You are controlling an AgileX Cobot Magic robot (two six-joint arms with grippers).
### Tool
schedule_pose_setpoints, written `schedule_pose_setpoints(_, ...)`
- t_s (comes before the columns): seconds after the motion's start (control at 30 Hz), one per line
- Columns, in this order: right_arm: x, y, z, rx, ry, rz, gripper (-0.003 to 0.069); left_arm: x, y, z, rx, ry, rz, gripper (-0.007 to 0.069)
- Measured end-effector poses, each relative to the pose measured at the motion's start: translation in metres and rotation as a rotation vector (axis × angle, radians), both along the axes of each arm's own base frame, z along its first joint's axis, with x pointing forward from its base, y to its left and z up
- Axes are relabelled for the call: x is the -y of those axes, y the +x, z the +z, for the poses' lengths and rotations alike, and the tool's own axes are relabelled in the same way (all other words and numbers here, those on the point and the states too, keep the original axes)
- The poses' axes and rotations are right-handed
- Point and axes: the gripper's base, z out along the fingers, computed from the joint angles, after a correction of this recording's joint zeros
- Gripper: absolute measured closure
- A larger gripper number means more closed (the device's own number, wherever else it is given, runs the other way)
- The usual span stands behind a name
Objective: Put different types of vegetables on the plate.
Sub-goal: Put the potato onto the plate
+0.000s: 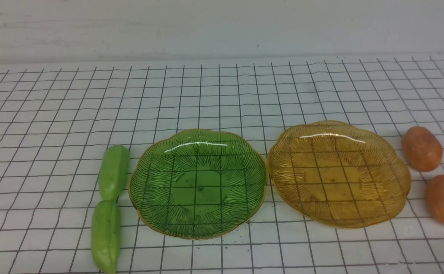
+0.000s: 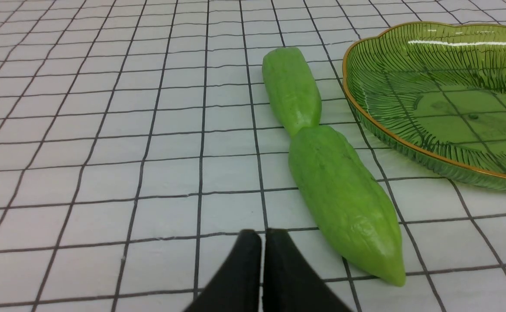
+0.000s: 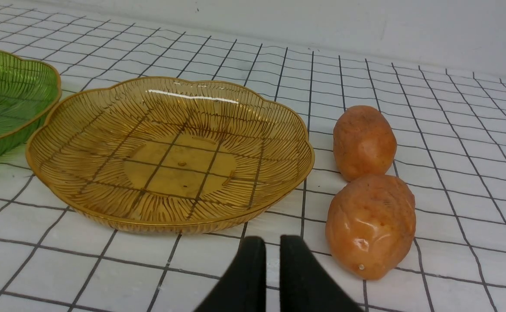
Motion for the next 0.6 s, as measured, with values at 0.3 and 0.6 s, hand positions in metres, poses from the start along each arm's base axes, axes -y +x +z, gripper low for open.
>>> schedule_pose_setpoints(0.3, 0.0, 0.0, 0.0, 0.001, -0.008, 0.002, 0.0613, 0.0, 0.0, 0.0, 0.0, 0.0, 0.0, 0.0632)
schedule_pose_setpoints(0.6, -0.009, 0.0, 0.003, -0.04, 0.631, -0.017, 0.0613, 0.017, -0.001, 0.003, -0.072, -0.764, 0.049, 0.0632)
